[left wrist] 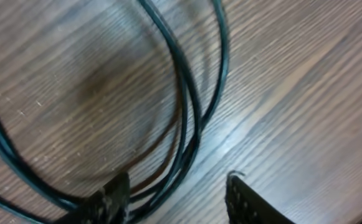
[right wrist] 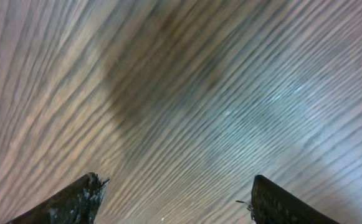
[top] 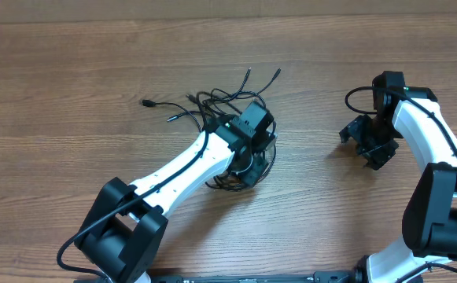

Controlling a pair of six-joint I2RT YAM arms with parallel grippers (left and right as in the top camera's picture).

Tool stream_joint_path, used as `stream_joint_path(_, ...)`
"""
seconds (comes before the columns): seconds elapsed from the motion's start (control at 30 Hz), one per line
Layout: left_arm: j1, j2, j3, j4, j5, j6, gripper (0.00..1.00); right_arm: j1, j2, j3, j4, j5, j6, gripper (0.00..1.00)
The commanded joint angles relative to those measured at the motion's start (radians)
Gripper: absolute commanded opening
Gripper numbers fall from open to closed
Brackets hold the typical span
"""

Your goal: Untangle cables

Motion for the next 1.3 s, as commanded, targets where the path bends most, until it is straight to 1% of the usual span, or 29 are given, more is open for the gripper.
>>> stream_joint_path(0.0, 0.001, 0.0, -0.049, 0.04, -0.024, -0.003, 0.51, 0.008, 0.004, -0.006, 0.01, -0.12, -0.085, 0.75)
stream_joint_path(0.03, 0.001, 0.0, -0.057, 0.051, -0.034, -0.003, 0.51, 0.01, 0.004, -0.014, 0.018, -0.166, -0.108, 0.75)
stream_joint_path(0.13, 0.001, 0.0, -0.061, 0.068, -0.102, -0.003, 0.37, 0.023, 0.004, -0.056, 0.058, -0.312, -0.166, 0.75)
stream_joint_path(0.2, 0.001, 0.0, -0.061, 0.086, -0.126, -0.003, 0.32, 0.038, 0.004, -0.093, 0.09, -0.379, -0.173, 0.75)
stream_joint_path(0.3, 0.002, 0.0, -0.061, 0.103, -0.126, -0.003, 0.32, 0.072, 0.004, -0.16, 0.152, -0.455, -0.172, 0.74)
stream_joint_path(0.4, 0.002, 0.0, -0.062, 0.096, -0.126, -0.003, 0.34, 0.121, 0.004, -0.223, 0.216, -0.515, -0.172, 0.74)
stream_joint_path(0.5, 0.001, 0.0, -0.062, 0.085, -0.119, -0.003, 0.35, 0.178, 0.004, -0.254, 0.249, -0.52, -0.172, 0.74)
stream_joint_path(0.7, 0.0, 0.0, -0.077, 0.077, -0.089, -0.002, 0.35, 0.251, 0.004, -0.261, 0.266, -0.52, -0.159, 0.74)
stream_joint_path(0.87, 0.0, 0.0, -0.111, 0.111, -0.09, -0.003, 0.37, 0.28, 0.004, -0.262, 0.288, -0.52, -0.071, 0.74)
stream_joint_path(1.13, 0.0, 0.0, -0.117, 0.118, -0.088, -0.003, 0.49, 0.335, 0.004, -0.298, 0.366, -0.518, 0.072, 0.73)
stream_joint_path(1.27, 0.0, 0.0, -0.106, 0.111, -0.087, 0.0, 0.48, 0.365, 0.004, -0.303, 0.41, -0.515, 0.102, 0.73)
